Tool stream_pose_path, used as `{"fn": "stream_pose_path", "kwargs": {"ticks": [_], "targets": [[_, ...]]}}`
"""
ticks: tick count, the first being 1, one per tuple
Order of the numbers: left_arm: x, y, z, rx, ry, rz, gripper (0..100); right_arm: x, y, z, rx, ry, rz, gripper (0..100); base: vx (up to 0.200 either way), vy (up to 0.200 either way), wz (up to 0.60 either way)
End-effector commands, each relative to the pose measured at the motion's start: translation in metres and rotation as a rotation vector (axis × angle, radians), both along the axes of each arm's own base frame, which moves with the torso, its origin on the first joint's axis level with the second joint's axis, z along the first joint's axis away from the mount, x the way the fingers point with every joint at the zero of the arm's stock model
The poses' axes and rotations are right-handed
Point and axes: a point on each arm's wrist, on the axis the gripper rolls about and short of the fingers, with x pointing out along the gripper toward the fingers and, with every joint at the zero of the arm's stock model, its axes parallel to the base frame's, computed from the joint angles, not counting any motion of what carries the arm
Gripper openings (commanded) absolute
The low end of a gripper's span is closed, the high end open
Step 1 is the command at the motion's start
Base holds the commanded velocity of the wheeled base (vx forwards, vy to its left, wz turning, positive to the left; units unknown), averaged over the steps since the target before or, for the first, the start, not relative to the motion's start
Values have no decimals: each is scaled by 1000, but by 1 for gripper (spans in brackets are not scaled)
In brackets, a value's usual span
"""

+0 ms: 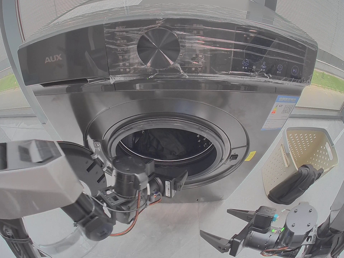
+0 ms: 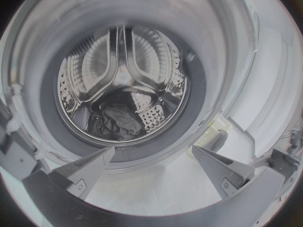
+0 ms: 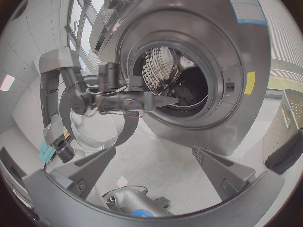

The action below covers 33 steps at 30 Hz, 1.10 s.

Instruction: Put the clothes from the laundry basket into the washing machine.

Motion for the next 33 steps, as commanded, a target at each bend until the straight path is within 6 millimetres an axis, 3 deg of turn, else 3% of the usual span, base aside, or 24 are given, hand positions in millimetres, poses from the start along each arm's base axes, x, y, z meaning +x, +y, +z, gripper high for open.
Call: {"fn": "stream_pose_path", "kwargs": {"ticks": [1, 7, 14, 16, 21, 29, 33], "targets": [[-68, 38, 59, -152, -77, -50, 100, 1, -18, 23, 61, -87, -78, 100, 0, 0, 0], [-106, 62, 65, -165, -76, -80, 100, 8, -27, 27, 7, -158, -247, 100, 0, 0, 0], [-122, 83, 59, -103, -90, -29, 100, 14, -45, 43, 63, -211, -364, 100, 0, 0, 0], [-129, 91, 62, -75, -125, -8, 100, 21, -63, 52, 75, -257, -442, 100, 0, 0, 0], [-134, 97, 61, -62, -133, -9, 100, 21, -76, 57, 64, -263, -454, 100, -200, 0, 0], [-134, 112, 66, -60, -167, 49, 100, -3, -95, 59, -26, -213, -432, 100, -200, 0, 0], [-140, 131, 75, -65, -235, 99, 100, -31, -117, 57, -82, -165, -431, 100, -200, 0, 0]]}}
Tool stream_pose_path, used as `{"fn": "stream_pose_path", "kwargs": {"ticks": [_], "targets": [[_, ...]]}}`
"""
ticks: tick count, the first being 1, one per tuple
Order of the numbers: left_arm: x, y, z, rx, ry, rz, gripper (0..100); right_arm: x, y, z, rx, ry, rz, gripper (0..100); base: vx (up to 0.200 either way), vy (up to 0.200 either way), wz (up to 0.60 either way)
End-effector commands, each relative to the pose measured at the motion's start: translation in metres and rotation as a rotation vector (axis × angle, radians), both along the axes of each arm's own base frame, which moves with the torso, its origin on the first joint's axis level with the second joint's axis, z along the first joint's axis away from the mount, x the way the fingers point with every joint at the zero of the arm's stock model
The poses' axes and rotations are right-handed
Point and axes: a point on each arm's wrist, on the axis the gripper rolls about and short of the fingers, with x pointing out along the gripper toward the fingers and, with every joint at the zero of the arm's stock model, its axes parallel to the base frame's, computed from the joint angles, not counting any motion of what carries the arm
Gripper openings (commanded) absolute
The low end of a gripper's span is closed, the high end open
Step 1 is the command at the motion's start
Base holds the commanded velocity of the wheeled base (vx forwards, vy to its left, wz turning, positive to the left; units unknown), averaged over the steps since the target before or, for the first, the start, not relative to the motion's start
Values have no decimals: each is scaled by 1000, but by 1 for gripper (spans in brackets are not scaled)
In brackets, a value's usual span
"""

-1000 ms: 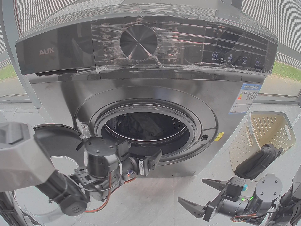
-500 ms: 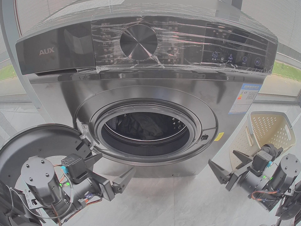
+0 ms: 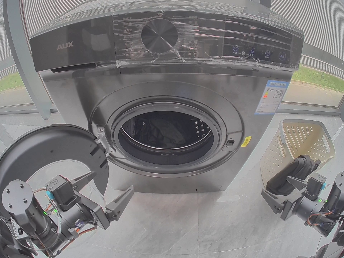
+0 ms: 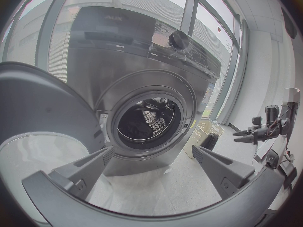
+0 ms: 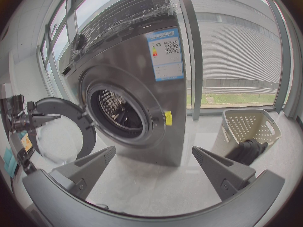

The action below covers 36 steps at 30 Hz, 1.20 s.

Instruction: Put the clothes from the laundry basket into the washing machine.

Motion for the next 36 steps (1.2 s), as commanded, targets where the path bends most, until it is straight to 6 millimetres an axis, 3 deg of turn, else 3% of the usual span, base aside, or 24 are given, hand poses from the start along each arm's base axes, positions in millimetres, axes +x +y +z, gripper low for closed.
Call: {"fn": "stream_pose_path", "kwargs": {"ticks": [1, 4, 10, 20, 30, 36], "targets": [[-9, 27, 14, -30, -92, 71, 100, -39, -32, 10, 26, -26, -14, 100, -200, 0, 0], [-21, 37, 24, -53, -147, 36, 100, -48, -45, 7, 17, -13, -70, 100, -200, 0, 0], [-42, 55, 17, -40, -149, 50, 100, -54, -62, 12, 7, -84, -215, 100, -100, 0, 0], [-63, 91, 10, -11, -131, 252, 100, -77, -83, 14, -5, -181, -396, 100, 0, 0, 0], [-113, 119, -28, 31, -23, 417, 100, -135, -90, -29, -21, -202, -363, 100, 0, 0, 0], [-132, 123, -46, 0, 0, 522, 100, -141, -86, -31, -29, -201, -393, 100, 0, 0, 0]]}}
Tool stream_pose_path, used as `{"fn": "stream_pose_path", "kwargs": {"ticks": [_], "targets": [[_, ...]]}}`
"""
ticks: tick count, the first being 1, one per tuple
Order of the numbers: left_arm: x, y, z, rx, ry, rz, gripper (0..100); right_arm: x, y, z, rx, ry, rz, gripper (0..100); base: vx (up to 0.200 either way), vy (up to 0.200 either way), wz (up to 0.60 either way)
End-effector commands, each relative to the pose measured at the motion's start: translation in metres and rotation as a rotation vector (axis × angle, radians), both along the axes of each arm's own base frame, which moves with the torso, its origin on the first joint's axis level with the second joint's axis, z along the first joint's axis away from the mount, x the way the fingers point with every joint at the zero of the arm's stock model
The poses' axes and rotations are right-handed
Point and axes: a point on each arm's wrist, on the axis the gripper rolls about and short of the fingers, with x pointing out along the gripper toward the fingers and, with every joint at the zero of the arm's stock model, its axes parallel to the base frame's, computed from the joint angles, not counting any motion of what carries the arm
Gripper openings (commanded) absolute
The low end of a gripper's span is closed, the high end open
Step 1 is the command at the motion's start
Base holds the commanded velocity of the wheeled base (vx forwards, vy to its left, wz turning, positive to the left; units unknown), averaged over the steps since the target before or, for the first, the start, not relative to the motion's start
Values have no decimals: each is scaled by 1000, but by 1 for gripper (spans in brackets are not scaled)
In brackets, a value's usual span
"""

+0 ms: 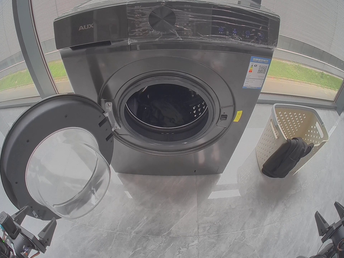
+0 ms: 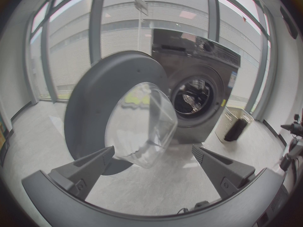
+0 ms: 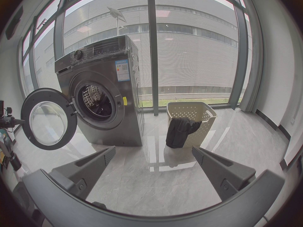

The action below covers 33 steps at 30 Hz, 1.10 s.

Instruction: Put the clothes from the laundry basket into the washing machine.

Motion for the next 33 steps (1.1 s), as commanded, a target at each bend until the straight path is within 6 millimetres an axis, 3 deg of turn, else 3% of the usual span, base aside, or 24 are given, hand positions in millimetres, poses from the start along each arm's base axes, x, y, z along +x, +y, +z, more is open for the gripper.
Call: {"fn": "stream_pose_path", "kwargs": {"ticks": [1, 5, 9, 13, 14, 16, 20, 33], "targets": [[-31, 8, -16, -78, -144, 170, 100, -18, 2, -7, -24, -139, -57, 100, 0, 0, 0], [-43, 6, -19, -45, -264, 269, 100, -19, 2, -8, -45, -145, -38, 100, 0, 0, 0], [-44, 6, -21, 0, -258, 256, 100, -22, 4, -8, 21, -204, 72, 100, 0, 0, 0], [-46, 6, -22, 4, -281, 245, 100, -23, 0, -9, 23, -203, -115, 100, 0, 0, 0], [-46, 5, -21, 30, -265, 225, 100, -23, -3, -9, -53, -197, -215, 100, 0, 0, 0], [-46, 5, -23, 39, -254, 209, 100, -23, -2, -9, -91, -190, -183, 100, 0, 0, 0], [-45, 1, -28, 47, -209, -6, 100, -20, 2, -12, 7, -151, 15, 100, 0, 0, 0], [-46, 3, -28, 25, -228, 83, 100, -21, 2, -14, -13, -170, 11, 100, 0, 0, 0]]}}
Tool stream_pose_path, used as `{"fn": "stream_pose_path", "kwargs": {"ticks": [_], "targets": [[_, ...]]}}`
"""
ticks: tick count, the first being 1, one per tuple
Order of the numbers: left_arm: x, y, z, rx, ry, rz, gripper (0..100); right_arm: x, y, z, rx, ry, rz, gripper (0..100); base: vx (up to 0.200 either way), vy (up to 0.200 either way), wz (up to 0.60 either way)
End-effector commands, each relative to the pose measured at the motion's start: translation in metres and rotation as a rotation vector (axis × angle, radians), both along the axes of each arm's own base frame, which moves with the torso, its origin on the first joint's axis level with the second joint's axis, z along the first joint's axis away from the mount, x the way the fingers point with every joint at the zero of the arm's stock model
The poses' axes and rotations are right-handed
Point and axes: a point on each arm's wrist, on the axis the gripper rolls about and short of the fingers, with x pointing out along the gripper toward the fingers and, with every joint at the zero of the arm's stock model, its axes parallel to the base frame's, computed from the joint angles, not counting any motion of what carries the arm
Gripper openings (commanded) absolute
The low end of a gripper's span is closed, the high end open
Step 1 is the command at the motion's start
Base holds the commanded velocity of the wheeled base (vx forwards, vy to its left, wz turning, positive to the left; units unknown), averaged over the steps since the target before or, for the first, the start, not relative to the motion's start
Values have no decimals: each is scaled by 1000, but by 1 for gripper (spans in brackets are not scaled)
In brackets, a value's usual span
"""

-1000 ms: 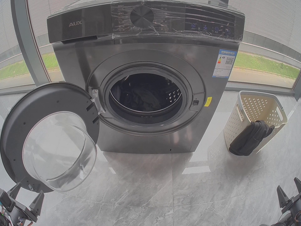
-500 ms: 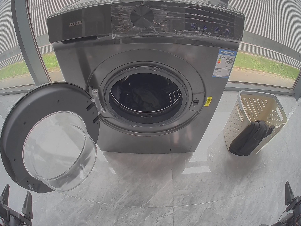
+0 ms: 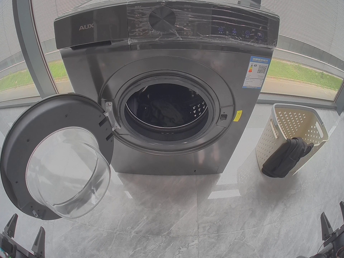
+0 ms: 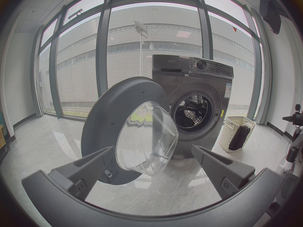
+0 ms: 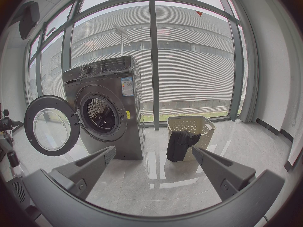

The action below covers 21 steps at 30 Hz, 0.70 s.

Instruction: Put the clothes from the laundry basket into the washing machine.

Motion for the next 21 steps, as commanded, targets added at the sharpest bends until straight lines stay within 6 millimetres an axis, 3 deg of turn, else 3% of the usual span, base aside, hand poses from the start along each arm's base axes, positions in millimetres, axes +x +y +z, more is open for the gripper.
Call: {"fn": "stream_pose_path", "kwargs": {"ticks": [1, 19, 21], "targets": [[1, 0, -5, -2, 10, 0, 100, 2, 0, -5, 0, 20, 1, 100, 0, 0, 0], [1, 0, -5, 1, 10, -3, 100, 2, 0, -5, 0, 20, 1, 100, 0, -200, 0], [1, 0, -5, 1, 10, -5, 100, 2, 0, -5, 0, 20, 1, 100, 0, 0, 0]]}}
